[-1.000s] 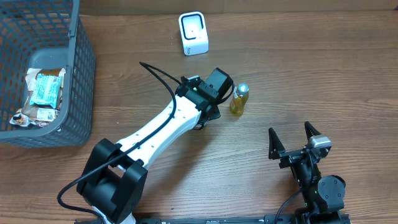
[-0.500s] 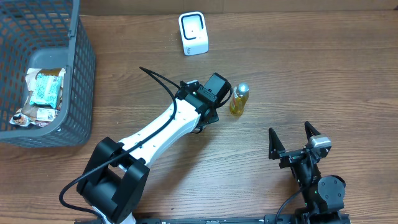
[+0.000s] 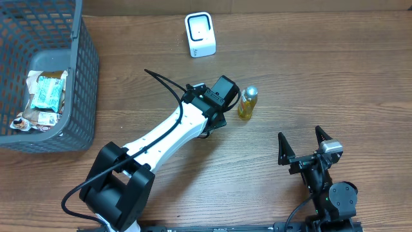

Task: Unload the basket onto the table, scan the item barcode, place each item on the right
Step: 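Hold the Kleenex pack in front of the scanner window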

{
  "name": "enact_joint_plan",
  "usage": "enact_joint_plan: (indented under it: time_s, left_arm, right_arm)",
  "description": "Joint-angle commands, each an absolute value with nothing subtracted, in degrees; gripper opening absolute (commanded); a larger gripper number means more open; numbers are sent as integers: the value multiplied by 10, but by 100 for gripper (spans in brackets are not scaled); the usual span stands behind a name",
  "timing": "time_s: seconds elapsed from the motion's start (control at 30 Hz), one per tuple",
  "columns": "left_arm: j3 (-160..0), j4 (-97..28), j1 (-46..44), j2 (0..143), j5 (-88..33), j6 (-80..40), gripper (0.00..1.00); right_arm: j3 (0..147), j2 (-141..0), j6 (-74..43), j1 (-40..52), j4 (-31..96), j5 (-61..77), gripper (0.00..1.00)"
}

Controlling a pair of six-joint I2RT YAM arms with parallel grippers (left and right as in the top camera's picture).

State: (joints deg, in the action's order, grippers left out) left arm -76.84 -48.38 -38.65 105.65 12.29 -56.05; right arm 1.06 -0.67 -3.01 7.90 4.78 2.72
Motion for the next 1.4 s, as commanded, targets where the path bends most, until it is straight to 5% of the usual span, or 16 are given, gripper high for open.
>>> enact_joint_plan:
  time_s: [0.0, 0.13, 0.47, 0.7, 1.0, 1.13, 1.2, 1.37]
  left_arm:
    - [-770, -484, -388, 1074, 139, -574, 44]
    - [-770, -484, -388, 1082, 139, -573, 49]
    - [-770, -484, -388, 1082, 139, -531, 78]
    - [-770, -479, -386, 1082, 135, -389, 100]
    - [-783, -480, -384, 1082, 134, -237, 98]
    - [-783, -475, -384, 1082, 135, -237, 87]
    - [-783, -470, -384, 1082, 135, -237, 72]
    - [-783, -458, -384, 1082, 135, -235, 65]
  right_arm:
    - [4, -2, -29, 77, 46, 24, 100]
    - [4, -2, -29, 77, 46, 25, 100]
    - [4, -2, -29, 77, 46, 24, 100]
    - [4, -2, -29, 77, 46, 25, 100]
    - [4, -2, -29, 77, 46, 25, 100]
    - [4, -2, -29, 77, 46, 24, 100]
    - [4, -2, -29, 77, 46, 24, 100]
    - [4, -2, -29, 77, 46, 25, 100]
